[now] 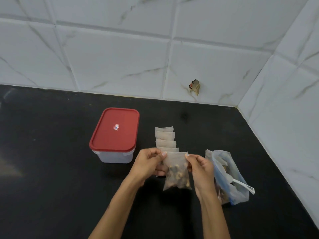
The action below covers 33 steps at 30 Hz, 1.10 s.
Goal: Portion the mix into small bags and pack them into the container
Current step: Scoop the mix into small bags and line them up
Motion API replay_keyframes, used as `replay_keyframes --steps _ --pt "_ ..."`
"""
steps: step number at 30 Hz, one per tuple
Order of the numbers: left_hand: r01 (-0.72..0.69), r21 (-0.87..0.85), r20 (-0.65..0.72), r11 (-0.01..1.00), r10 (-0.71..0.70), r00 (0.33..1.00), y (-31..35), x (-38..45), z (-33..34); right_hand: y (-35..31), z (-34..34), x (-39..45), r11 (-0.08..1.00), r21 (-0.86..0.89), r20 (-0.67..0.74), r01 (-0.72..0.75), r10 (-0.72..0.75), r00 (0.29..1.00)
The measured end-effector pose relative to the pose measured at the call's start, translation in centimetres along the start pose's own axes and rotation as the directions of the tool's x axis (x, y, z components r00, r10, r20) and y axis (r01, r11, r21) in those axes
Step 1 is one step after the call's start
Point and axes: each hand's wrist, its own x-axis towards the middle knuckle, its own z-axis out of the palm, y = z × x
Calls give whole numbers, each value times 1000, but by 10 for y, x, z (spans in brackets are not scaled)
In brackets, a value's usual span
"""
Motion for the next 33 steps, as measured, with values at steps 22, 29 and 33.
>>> replay_keyframes --steps 22,29,33 --pt "49 812 -284 581 321 903 -31 13 8 27 10 10 807 -590 -50 20 -61 997" --pt "-294 613 -200 734 504 840 15 0 49 -46 -32 -1 838 -512 -123 192 -293 948" --pt "-395 154 -29 906 404 914 21 -9 105 -48 -88 7 763 -638 -301 102 -370 879"
